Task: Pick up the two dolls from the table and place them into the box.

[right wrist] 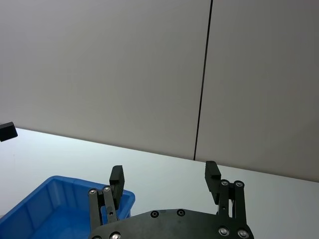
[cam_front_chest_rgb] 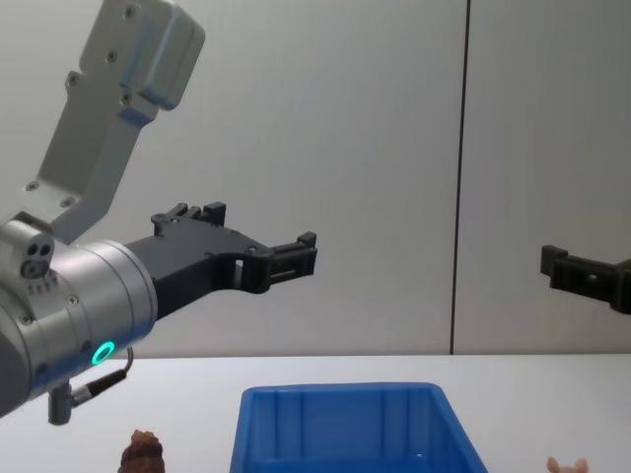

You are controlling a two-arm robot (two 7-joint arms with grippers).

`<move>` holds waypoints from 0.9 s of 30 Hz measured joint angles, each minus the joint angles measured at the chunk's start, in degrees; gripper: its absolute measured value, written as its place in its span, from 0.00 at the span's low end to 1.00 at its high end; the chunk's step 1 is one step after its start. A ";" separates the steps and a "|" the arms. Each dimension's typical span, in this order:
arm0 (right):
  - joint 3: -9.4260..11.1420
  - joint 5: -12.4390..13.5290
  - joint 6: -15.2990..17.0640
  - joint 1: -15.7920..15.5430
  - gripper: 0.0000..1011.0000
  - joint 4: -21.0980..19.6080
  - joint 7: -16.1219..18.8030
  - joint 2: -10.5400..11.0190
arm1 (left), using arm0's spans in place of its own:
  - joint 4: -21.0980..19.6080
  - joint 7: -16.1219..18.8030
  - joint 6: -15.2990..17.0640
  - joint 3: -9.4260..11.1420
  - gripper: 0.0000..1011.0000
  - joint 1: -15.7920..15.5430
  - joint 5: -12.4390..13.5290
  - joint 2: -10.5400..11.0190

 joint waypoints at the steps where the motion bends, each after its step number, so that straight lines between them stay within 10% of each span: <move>1: 0.00 0.00 0.00 0.00 0.99 0.00 0.00 0.00 | 0.00 0.00 0.00 0.00 0.99 0.00 0.00 0.00; 27: 0.64 -0.46 5.86 -0.46 0.99 -0.29 -6.09 -0.77 | 0.00 0.00 0.00 0.00 0.99 0.00 0.00 0.00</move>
